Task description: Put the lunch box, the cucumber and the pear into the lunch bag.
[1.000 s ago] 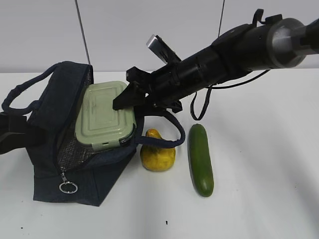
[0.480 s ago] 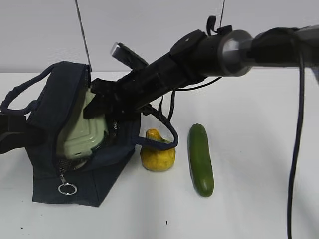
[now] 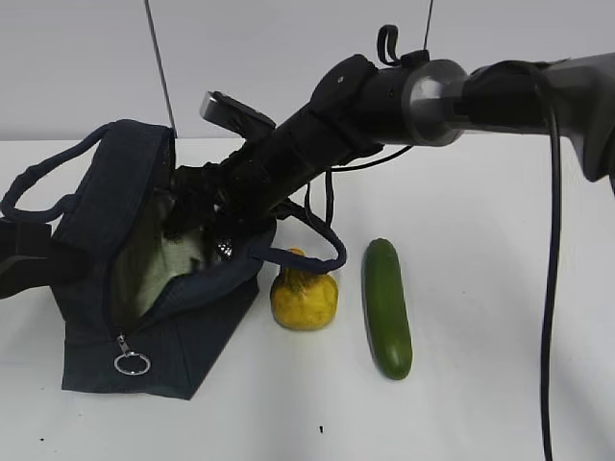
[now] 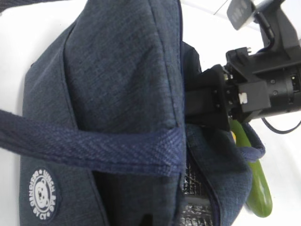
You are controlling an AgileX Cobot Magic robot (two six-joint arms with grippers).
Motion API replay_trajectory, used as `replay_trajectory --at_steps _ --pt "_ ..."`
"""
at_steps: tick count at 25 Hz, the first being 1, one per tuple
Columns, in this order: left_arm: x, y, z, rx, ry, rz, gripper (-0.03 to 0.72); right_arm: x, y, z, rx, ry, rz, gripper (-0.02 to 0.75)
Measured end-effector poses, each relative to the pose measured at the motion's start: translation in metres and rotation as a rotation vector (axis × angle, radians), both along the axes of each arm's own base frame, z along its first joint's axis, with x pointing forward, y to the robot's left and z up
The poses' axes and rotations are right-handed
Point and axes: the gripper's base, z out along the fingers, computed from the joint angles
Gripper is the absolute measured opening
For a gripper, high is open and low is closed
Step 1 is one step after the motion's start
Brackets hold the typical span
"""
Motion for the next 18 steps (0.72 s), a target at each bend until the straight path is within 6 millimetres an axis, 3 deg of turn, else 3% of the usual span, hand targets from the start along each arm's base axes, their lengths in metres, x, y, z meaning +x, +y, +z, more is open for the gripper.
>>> replay_trajectory --at_steps 9,18 --pt "0.0 0.0 0.0 0.001 0.0 0.0 -0.015 0.0 0.004 0.019 0.012 -0.022 0.073 0.491" --pt "-0.001 0.0 0.0 -0.002 0.004 -0.006 -0.015 0.013 -0.015 0.083 -0.093 -0.148 0.221 0.491"
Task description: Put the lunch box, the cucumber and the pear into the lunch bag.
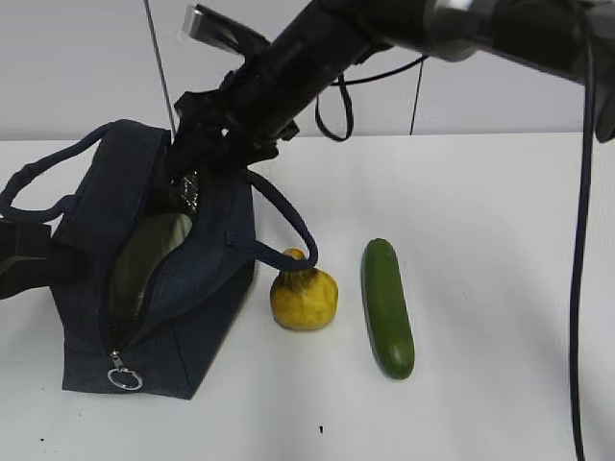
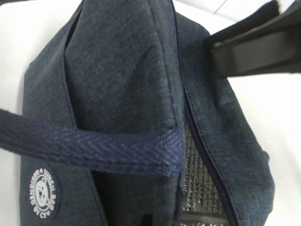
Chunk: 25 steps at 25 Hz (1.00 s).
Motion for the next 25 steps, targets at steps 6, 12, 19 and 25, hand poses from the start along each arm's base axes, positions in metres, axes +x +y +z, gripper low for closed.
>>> replay_trajectory --at_steps 6,12,19,25 --pt "0.0 0.0 0.0 -0.002 0.002 -0.003 -0.015 0.013 -0.026 0.023 -0.297 -0.13 -0.136 0.491" --pt "0.0 0.0 0.0 -0.002 0.003 -0.004 -0.015 0.019 -0.047 0.029 -0.472 -0.175 -0.295 0.491" --pt "0.0 0.0 0.0 -0.002 0.003 -0.004 -0.015 0.008 -0.061 0.041 -0.53 -0.171 -0.379 0.49" --pt "0.0 0.0 0.0 -0.001 0.003 -0.005 -0.015 -0.011 -0.079 0.015 -0.67 -0.062 -0.443 0.49"
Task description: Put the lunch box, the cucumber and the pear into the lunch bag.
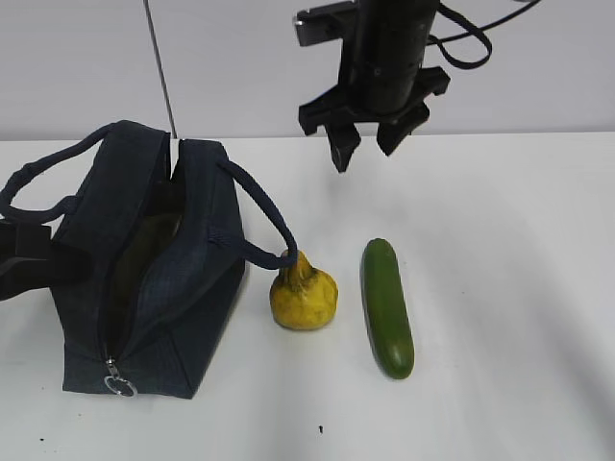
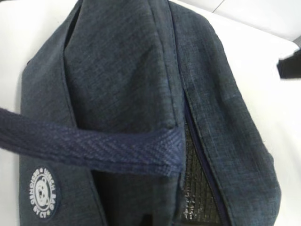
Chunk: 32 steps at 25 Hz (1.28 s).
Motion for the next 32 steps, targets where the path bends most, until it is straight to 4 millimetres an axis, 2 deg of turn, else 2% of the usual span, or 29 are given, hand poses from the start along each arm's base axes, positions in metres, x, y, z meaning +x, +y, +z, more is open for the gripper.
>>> replay_trajectory --at_steps 8,15,20,32 --pt "0.0 0.0 0.0 0.0 0.0 -0.001 -0.015 -0.021 -0.011 -0.056 -0.088 0.19 -0.041 0.49" --pt "0.0 0.0 0.0 -0.001 0.002 -0.003 -0.015 -0.02 -0.009 -0.097 -0.115 0.28 -0.051 0.49" --pt "0.0 0.0 0.0 -0.001 0.002 -0.004 -0.015 -0.019 -0.007 -0.114 -0.119 0.317 -0.055 0.49" --pt "0.0 0.0 0.0 0.0 0.002 -0.005 -0.015 -0.018 -0.006 -0.135 -0.139 0.358 -0.054 0.475"
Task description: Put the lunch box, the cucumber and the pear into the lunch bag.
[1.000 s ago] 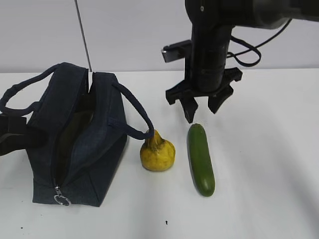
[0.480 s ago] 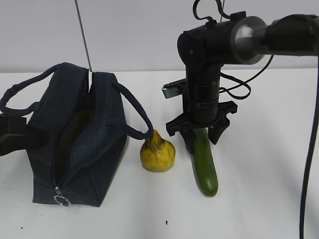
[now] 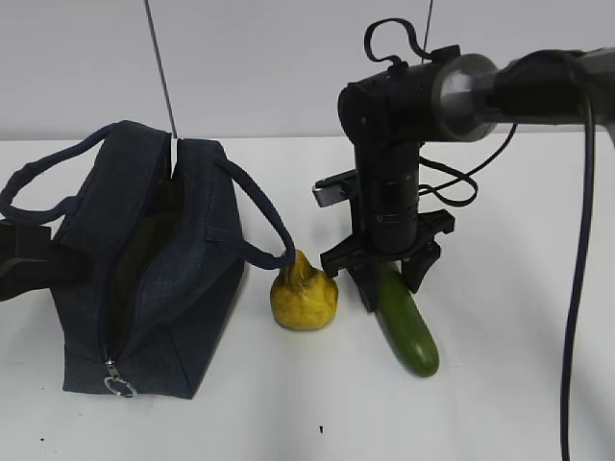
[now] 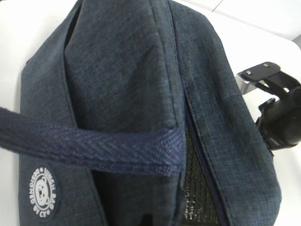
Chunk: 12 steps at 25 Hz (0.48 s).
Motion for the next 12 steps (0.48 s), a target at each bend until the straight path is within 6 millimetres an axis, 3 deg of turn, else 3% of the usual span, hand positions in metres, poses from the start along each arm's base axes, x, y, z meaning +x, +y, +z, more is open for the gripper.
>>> replay_trajectory --at_steps 6,12 --pt "0.0 0.0 0.0 0.0 0.0 0.0 -0.015 0.0005 0.0002 -0.0066 -0.005 0.014 0.012 0.389" --pt "-0.0001 -0.0001 0.0 0.0 0.001 -0.001 -0.015 0.0057 0.0028 -0.0011 0.008 -0.01 0.034 0.379"
